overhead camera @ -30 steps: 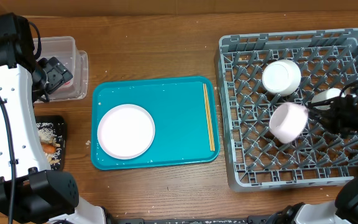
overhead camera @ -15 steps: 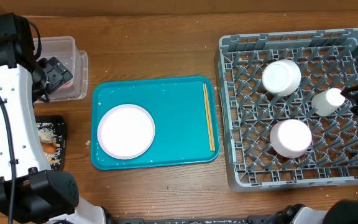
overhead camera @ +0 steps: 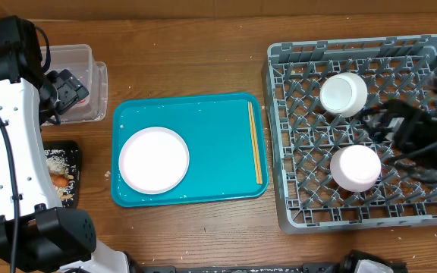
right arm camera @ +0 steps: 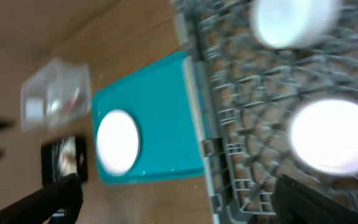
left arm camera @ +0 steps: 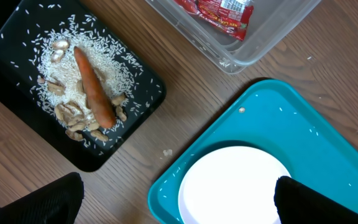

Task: Sort waste into correct bins and load items into the dishwasher
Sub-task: 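Move the right gripper back over the chopstick on the teal tray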

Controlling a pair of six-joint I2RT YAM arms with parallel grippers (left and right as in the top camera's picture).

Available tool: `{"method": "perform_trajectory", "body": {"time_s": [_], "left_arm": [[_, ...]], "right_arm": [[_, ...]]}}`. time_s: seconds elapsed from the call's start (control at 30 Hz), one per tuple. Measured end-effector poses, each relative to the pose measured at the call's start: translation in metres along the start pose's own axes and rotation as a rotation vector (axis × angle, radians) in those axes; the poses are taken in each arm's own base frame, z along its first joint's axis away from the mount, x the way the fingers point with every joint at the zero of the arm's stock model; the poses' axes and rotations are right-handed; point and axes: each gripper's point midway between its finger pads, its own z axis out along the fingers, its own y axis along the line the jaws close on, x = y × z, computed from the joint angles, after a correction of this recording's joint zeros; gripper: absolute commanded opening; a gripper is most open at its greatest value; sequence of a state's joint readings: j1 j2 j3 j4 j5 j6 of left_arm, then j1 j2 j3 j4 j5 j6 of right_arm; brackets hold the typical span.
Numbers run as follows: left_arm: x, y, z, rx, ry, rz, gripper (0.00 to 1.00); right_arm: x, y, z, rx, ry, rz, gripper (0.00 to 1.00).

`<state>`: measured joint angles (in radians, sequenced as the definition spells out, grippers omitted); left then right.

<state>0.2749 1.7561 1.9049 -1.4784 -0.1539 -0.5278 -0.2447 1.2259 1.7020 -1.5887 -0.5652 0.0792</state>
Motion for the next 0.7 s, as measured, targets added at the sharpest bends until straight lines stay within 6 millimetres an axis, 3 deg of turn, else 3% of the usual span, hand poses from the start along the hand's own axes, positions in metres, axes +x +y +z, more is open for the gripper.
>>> {"method": "perform_trajectory", "body": {"time_s": [0.17, 0.27, 0.43, 0.7], "left_arm": [[0.000, 0.000, 0.000, 0.000, 0.000, 0.000, 1.00], [0.000, 0.000, 0.000, 0.000, 0.000, 0.000, 1.00], [0.000, 0.000, 0.000, 0.000, 0.000, 0.000, 1.00], [0.000, 0.000, 0.000, 0.000, 0.000, 0.000, 1.00]], "right_arm": [[0.018, 0.057, 0.028, -0.124, 0.099, -0.205, 1.00], [0.024, 0.073, 0.047, -0.108, 0.139, -0.228, 1.00], [0.042, 0.085, 0.102, 0.043, 0.238, -0.220, 1.00], [0.074, 0.094, 0.217, 0.297, 0.299, -0.304, 1.00]]}}
